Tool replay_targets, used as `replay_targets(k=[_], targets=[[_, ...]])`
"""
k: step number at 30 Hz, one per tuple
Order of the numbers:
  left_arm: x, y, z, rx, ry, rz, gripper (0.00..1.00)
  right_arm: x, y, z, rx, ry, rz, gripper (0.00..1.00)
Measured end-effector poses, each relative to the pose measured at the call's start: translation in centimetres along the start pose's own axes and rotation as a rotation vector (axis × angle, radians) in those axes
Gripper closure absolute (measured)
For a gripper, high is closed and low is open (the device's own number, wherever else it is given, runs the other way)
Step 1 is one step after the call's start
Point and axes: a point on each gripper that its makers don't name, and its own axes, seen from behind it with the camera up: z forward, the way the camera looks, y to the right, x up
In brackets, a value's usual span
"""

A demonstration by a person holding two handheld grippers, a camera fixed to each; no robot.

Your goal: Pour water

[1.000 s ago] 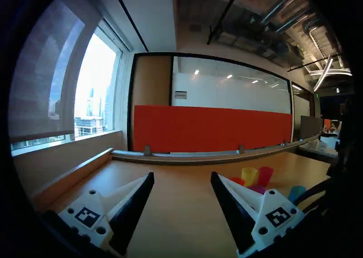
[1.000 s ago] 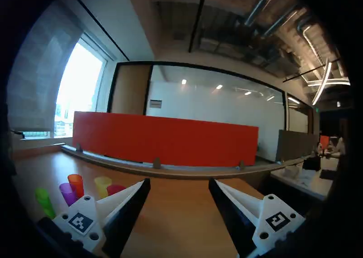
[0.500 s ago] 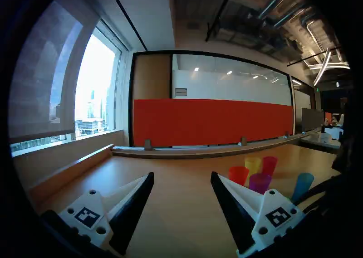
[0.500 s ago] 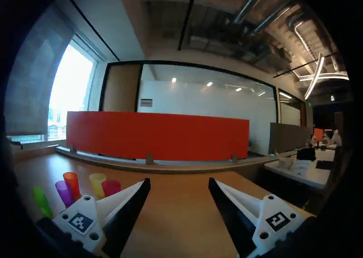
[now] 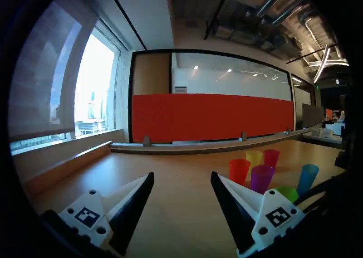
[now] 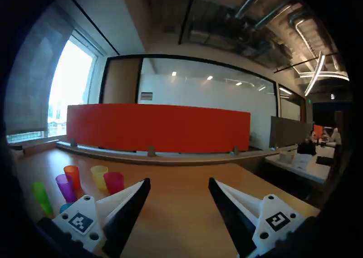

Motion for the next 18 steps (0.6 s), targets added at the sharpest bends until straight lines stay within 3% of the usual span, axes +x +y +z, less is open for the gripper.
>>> replay_targets(k=[9, 18], targets=[[0.0, 0.8, 0.5, 0.015, 0.018, 0.045, 0.08, -0.5, 0.0, 0.0, -0.015, -0.021, -0.011, 0.01], [-0.3, 0.7, 0.5, 0.044, 0.027, 0.019, 0.08, 0.1, -0.2, 0.0, -0.023, -0.038, -0.027, 0.01]])
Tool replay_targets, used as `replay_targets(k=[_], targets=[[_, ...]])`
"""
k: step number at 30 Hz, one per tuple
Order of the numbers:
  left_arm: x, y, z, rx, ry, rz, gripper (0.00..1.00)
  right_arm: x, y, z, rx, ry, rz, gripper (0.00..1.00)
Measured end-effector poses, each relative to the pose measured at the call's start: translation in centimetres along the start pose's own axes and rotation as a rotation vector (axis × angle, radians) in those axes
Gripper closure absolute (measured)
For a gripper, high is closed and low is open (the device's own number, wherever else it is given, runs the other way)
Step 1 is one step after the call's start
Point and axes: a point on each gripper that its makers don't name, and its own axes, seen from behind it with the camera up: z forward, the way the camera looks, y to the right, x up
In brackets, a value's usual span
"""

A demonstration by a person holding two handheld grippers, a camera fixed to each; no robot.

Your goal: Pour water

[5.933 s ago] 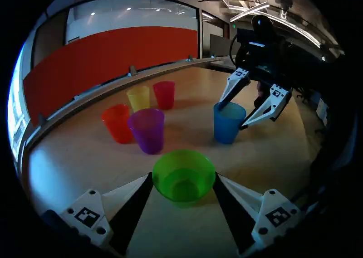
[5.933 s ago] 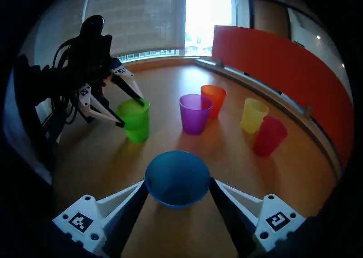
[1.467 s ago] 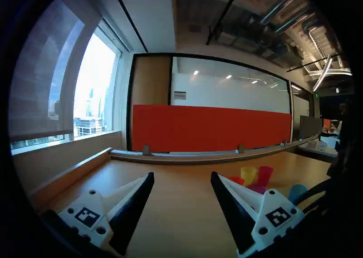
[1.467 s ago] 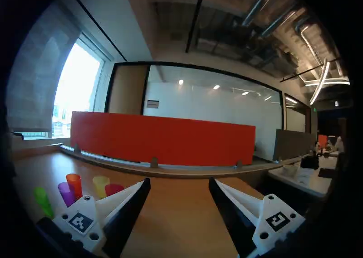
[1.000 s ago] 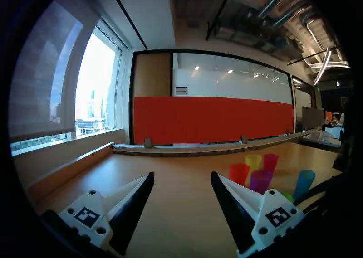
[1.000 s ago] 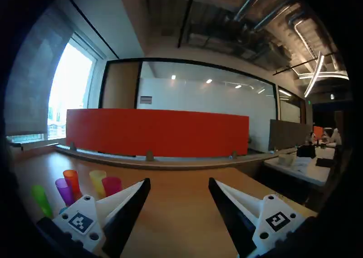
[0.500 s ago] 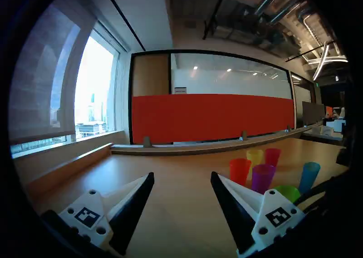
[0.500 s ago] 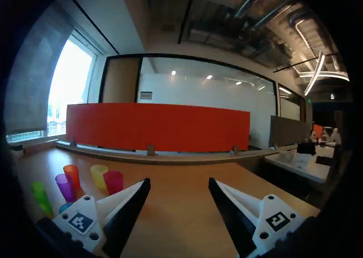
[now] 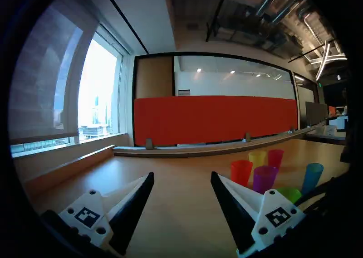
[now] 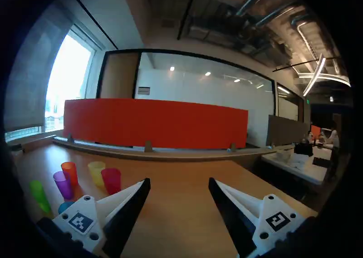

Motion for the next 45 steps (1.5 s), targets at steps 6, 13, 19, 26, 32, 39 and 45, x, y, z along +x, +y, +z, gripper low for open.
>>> replay_targets(k=[6, 13, 19, 26, 32, 39, 45], targets=[[0.7, 0.1, -0.1, 0.013, 0.015, 0.012, 0.08, 0.6, -0.2, -0.2, -0.003, 0.004, -0.022, 0.00], [0.6, 0.8, -0.2, 0.016, 0.019, 0.012, 0.08, 0.6, -0.2, -0.5, -0.003, 0.002, -0.020, 0.01], [0.3, 1.0, -0.1, 0.025, 0.015, 0.024, 0.08, 0.8, -0.1, -0.5, -0.004, 0.003, -0.025, 0.01], [0.6, 1.1, -0.1, 0.037, 0.019, 0.045, 0.08, 0.8, -0.1, -0.6, -0.004, 0.002, -0.032, 0.01], [0.9, 1.2, -0.1, 0.039, 0.026, 0.051, 0.08, 1.0, -0.2, -0.6, -0.003, 0.002, -0.030, 0.01], [1.0, 0.9, -0.1, 0.050, 0.024, 0.054, 0.08, 1.3, -0.5, -0.7, -0.004, 0.004, -0.039, 0.01], [0.7, 1.5, -0.1, 0.045, 0.027, 0.036, 0.08, 1.6, -0.7, -0.8, -0.001, 0.007, -0.044, 0.01]])
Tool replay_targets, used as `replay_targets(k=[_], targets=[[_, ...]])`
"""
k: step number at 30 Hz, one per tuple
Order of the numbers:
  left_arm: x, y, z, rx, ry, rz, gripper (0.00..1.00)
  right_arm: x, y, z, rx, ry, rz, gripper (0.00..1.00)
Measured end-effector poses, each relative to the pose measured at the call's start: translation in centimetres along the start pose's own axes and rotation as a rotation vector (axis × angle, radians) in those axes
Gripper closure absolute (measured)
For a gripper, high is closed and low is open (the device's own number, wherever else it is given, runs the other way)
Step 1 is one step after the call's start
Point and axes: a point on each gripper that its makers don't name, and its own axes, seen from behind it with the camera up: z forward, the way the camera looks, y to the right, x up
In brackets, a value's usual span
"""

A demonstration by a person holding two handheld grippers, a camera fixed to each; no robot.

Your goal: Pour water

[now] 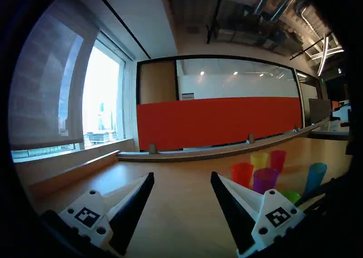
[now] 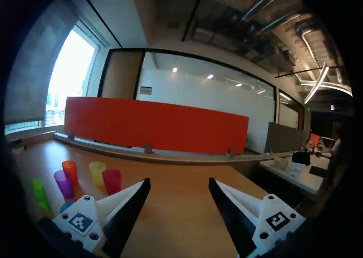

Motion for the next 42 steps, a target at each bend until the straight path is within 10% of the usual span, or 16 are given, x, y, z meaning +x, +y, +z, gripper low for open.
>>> replay_targets(k=[21, 42], targets=[[-1.2, 2.5, 0.4, -0.025, -0.019, -0.048, 0.07, 0.4, 0.4, -0.2, 0.002, 0.010, 0.002, 0.00], [-2.0, 2.4, 0.7, -0.022, -0.048, -0.065, 0.08, 0.1, 1.2, -0.5, 0.005, 0.022, 0.016, 0.01]])
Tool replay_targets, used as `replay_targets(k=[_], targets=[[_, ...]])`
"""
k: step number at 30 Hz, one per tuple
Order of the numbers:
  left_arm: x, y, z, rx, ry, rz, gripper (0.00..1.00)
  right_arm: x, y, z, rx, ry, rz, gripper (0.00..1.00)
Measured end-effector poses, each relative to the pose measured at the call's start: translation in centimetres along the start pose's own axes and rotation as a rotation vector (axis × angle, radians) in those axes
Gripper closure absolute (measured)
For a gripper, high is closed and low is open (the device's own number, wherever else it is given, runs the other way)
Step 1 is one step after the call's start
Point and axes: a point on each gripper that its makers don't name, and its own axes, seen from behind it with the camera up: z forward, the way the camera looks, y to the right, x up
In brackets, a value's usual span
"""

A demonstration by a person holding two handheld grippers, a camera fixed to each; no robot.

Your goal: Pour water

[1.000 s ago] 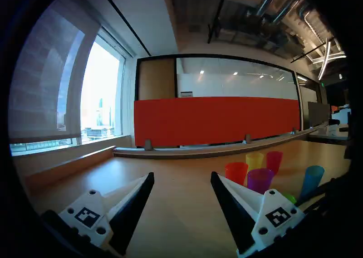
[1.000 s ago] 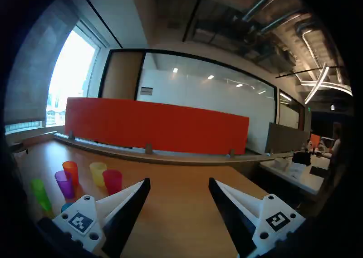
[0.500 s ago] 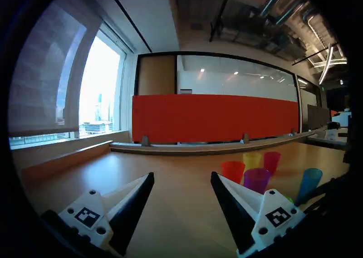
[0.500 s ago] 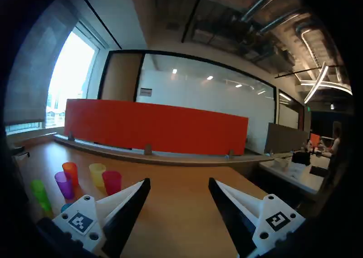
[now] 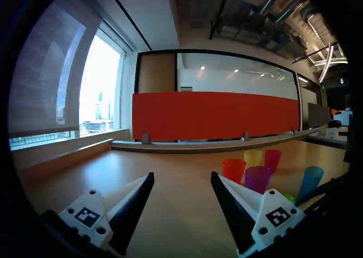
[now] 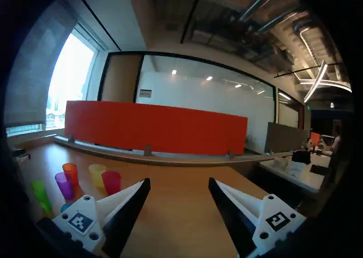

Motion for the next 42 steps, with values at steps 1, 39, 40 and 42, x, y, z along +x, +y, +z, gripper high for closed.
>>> replay_targets(k=[1, 39, 40, 42], targets=[[0.0, 0.0, 0.0, 0.000, 0.000, 0.000, 0.08, 0.0, 0.0, 0.0, 0.001, 0.003, 0.001, 0.00], [0.0, 0.0, 0.0, 0.000, 0.000, 0.001, 0.08, -3.7, -0.7, 3.1, 0.059, 0.088, 0.089, 0.01], [0.0, 0.0, 0.0, 0.000, 0.000, 0.001, 0.07, -4.0, -0.8, 3.2, 0.061, 0.086, 0.088, 0.01], [0.0, 0.0, 0.0, 0.000, 0.000, 0.001, 0.07, -4.5, -1.1, 3.2, 0.065, 0.080, 0.085, 0.01]])
